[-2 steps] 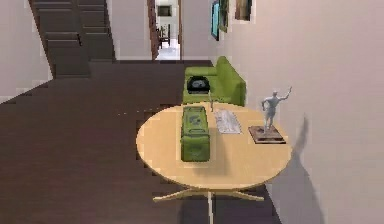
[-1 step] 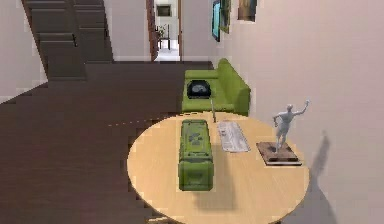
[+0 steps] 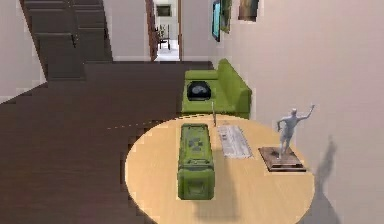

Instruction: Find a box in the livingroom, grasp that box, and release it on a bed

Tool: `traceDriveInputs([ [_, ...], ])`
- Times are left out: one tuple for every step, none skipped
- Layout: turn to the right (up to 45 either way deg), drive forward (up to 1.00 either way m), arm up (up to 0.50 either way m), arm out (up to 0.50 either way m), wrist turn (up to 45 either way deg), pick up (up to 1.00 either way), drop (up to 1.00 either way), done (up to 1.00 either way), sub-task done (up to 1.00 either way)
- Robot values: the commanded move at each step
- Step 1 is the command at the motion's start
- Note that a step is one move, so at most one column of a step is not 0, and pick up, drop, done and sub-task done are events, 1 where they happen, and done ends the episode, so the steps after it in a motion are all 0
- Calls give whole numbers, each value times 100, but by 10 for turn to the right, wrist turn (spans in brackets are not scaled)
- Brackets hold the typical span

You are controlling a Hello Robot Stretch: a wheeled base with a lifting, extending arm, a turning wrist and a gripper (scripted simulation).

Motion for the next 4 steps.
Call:
traceDriveInputs([
  [-450, 0, 0, 0, 0, 0, 0, 0, 0],
  [-390, 0, 0, 0, 0, 0, 0, 0, 0],
  [0, 0, 50, 0, 0, 0, 0, 0, 0],
  [0, 0, 30, 0, 0, 0, 0, 0, 0],
])
